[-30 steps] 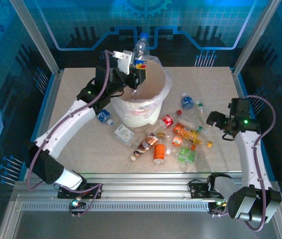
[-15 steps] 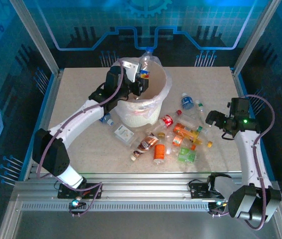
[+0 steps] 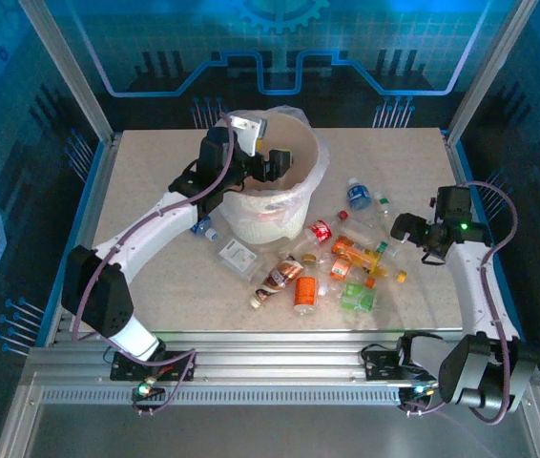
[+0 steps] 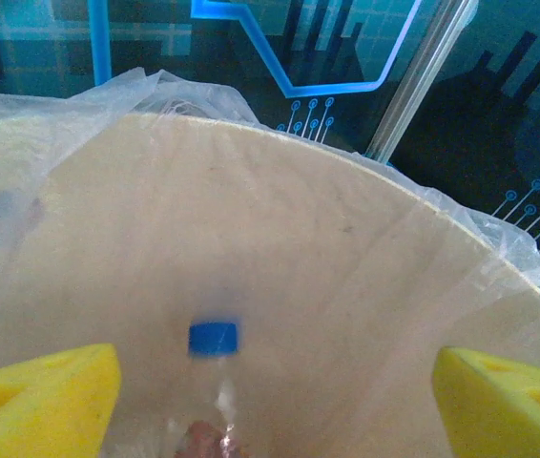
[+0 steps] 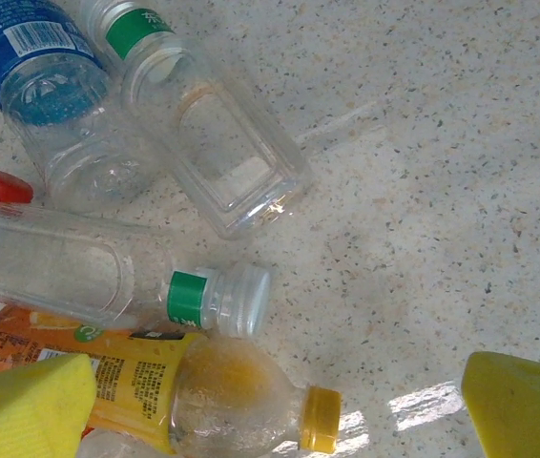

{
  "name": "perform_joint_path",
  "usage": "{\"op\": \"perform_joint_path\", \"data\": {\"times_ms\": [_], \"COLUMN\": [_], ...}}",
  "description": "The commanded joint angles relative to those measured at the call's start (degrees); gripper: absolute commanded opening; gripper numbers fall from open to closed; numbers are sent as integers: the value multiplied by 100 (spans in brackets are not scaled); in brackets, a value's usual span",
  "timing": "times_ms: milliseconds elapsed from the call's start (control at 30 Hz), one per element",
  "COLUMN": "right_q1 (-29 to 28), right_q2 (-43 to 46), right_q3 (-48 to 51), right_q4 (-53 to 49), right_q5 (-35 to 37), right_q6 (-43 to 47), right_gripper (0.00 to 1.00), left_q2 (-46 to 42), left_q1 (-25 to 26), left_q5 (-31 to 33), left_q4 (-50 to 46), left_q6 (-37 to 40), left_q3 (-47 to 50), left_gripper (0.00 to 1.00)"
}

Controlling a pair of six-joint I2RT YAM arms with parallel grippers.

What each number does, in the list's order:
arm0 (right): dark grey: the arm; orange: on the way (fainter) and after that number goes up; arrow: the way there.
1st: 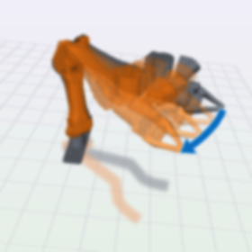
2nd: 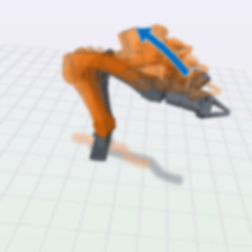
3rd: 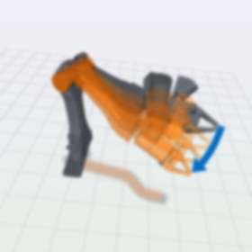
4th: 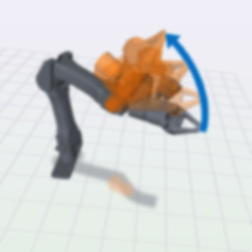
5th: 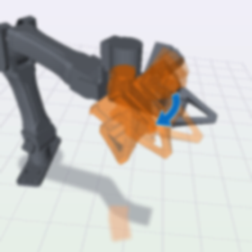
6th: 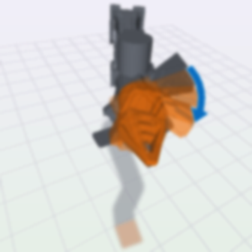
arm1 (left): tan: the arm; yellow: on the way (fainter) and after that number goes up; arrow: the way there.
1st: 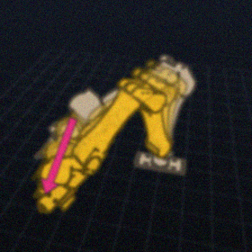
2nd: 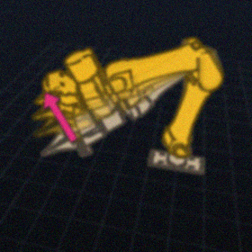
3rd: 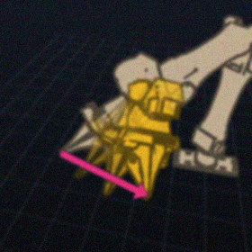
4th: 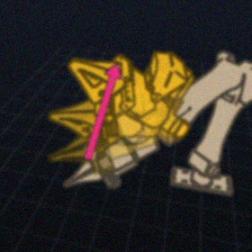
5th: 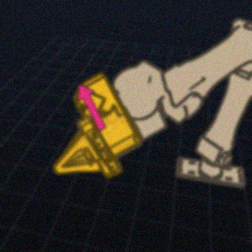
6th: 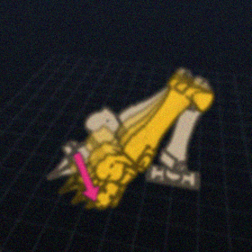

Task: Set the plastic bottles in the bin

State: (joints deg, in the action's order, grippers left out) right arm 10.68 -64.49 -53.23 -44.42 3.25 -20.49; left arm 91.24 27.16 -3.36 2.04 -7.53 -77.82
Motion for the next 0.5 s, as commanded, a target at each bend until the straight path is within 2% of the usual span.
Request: {"op": "perform_joint_path", "data": {"times_ms": [0, 100, 267, 467], "right_q1": [34, 32, 32, 38], "right_q2": [-72, -90, -210, -240], "right_q3": [-9, -14, -95, -112], "right_q4": [94, 53, -92, -84], "right_q5": [-219, -205, -85, -220], "right_q6": [81, 72, 54, 2], "right_gripper": [100, 100, 100, 100], "left_q2": [-203, -327, -636, -1282], "left_q1": [-21, -18, -18, -19], "left_q5": [-104, -87, 34, 531], "left_q4": [112, 43, -227, -651], "left_q6": [-41, -90, -294, -672], "left_q3": [0, -22, -150, -195], "left_gripper": [91, 99, 99, 99]}}
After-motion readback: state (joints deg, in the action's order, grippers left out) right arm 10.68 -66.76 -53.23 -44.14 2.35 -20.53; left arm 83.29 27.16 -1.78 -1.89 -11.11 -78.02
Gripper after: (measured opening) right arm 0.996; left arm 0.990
